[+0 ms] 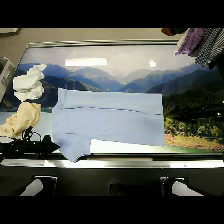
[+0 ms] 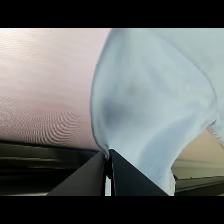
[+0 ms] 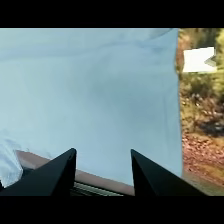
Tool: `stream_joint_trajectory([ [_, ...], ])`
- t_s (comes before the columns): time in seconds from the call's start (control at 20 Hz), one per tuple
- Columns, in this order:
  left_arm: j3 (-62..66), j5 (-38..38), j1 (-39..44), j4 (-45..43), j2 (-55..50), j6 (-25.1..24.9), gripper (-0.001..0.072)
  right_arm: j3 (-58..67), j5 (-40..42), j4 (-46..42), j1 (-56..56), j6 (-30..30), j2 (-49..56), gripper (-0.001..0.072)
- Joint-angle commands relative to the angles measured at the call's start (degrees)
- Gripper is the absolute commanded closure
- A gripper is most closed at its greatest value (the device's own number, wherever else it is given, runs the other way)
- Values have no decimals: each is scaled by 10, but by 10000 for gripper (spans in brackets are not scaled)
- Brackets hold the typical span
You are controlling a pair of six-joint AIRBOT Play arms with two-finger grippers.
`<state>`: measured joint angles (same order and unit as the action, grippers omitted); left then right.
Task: Fold the clothes and pants, and hang the long-sleeved shirts on hangers.
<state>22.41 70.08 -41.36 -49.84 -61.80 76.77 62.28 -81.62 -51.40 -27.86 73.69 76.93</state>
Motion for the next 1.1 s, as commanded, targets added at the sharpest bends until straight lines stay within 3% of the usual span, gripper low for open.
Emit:
stream_joint_trajectory([
  [0.0, -1, 4, 0, 4, 0, -5, 686, -28, -10, -30, -54, 7, 2, 294],
  [0.05, -1, 4, 0, 4, 0, -5, 686, -51, -8, -34, -63, 6, 3, 277],
  [0.1, -1, 4, 0, 4, 0, -5, 686, -78, -4, -36, -68, 2, 7, 208],
  [0.15, -1, 4, 0, 4, 0, -5, 686, -105, 5, -35, -67, -5, 11, 201],
  [0.5, -1, 6, 0, 4, 0, -5, 686, -230, 59, -28, -65, -50, 30, 203],
  [0.85, -1, 7, 0, 4, 0, -3, 686, -260, 61, 17, -65, -79, 30, 207],
  [1.0, 0, 10, 0, 4, 0, -3, 686, -277, 47, 17, -65, -86, 30, 341],
  [1.05, 1, 10, 0, 4, 0, -3, 686, -280, 45, 17, -65, -90, 30, 443],
])
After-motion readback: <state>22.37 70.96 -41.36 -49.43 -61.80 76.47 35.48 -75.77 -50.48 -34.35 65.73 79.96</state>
